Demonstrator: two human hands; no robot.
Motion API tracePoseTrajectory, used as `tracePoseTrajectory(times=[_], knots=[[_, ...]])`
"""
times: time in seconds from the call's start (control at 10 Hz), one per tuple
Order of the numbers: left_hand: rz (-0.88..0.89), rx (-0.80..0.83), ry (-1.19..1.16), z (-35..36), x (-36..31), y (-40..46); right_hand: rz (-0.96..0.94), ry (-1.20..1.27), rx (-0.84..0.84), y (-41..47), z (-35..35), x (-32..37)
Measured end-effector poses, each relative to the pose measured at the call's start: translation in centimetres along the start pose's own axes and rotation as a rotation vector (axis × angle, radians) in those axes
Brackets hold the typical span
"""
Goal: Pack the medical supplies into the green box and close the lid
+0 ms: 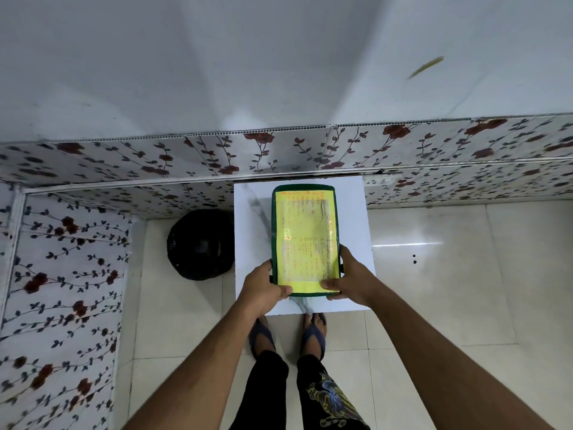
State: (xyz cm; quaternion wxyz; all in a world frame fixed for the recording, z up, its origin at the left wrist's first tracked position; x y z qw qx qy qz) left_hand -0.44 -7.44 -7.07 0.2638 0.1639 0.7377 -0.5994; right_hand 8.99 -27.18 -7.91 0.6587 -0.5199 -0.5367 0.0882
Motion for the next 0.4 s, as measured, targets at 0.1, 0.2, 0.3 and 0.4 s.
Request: tracePoseTrajectory(times=[0.1,0.2,0.3,0.4], knots=[[0.0,0.014,-0.031,-0.1,0.1,-0.2,0.003,-0.001,0.009,-0.1,0.0,0.2],[0.008,0.022,-0.05,0.1,0.5,-0.3,-0.003,-0.033,0.009,-0.1,0.2,0.0],[-0.003,0.036,-0.086,0.2,0.5,-0.2,0.009,-0.073,0.016,-0.4,0.1,0.2],[-0.049,0.04,-0.073,-0.1,0.4,-0.8,0.022,-0.318,-0.096,-1.4,-0.7,0.7]])
Point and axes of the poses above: each hand's wrist, its own y-axis towards the middle knuckle, its own z-axis out of the palm, x = y × z, the point moved 1 cm from there along y, towards the middle knuckle, and after that the axes turned 10 degrees about -y, right-handed, at the moved point
